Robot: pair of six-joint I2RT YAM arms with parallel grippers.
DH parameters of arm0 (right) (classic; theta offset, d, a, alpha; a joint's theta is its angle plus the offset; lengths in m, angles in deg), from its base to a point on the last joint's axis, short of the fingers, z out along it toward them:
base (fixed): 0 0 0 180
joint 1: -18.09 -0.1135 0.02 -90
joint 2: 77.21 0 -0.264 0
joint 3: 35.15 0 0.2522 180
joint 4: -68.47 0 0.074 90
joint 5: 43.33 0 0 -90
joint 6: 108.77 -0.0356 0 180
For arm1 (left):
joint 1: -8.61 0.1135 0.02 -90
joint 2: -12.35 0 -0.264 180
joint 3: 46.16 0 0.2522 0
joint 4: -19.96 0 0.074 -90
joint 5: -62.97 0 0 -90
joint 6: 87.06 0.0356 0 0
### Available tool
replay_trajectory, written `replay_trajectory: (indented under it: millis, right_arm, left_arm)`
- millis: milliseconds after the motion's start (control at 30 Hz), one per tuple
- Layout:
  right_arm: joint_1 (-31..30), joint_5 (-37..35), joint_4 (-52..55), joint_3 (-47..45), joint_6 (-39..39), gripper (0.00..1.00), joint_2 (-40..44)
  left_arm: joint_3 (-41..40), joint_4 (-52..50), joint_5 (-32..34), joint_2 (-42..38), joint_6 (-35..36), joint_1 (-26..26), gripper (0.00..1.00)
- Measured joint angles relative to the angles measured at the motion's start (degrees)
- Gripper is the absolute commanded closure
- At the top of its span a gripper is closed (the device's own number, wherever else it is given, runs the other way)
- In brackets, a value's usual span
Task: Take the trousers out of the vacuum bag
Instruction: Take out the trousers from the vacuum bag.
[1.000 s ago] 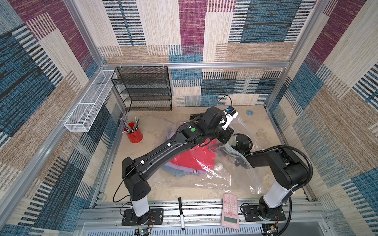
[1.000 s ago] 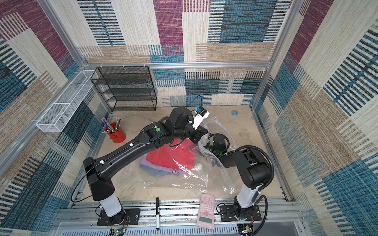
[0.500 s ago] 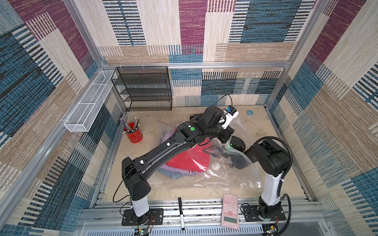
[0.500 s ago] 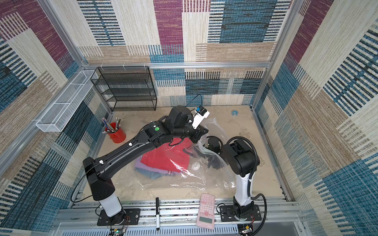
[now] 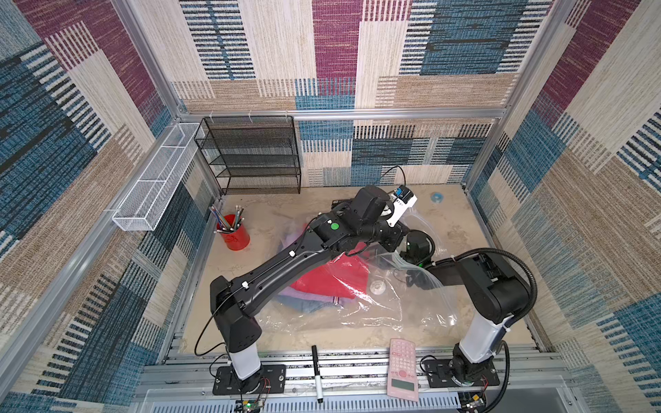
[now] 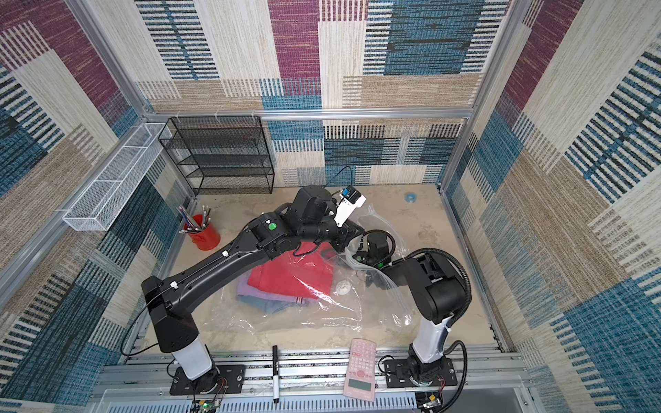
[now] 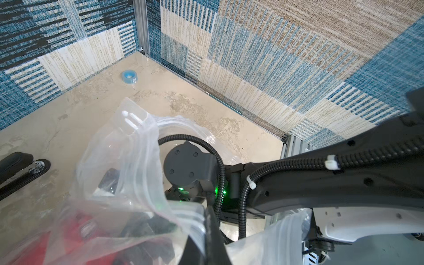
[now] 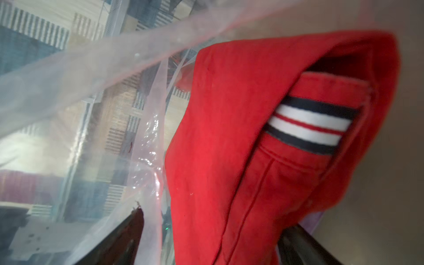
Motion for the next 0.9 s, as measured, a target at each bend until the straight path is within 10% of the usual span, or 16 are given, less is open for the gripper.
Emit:
replay_trajectory:
  millis: [600,900]
  right_arm:
    - [-2.1,-3.7,9.0,2.3,5.9,0.1,-5.4]
    - [-3.2,0.7,-5.9,0.9,-0.2,0.11,-10.1]
  left_arm:
    - [1.3,-0.2,-0.3,2.1,0.2,-0.5,1.0]
    - [1.5,-0.1,-1.6,3.2,0.2,-0.8,1.0]
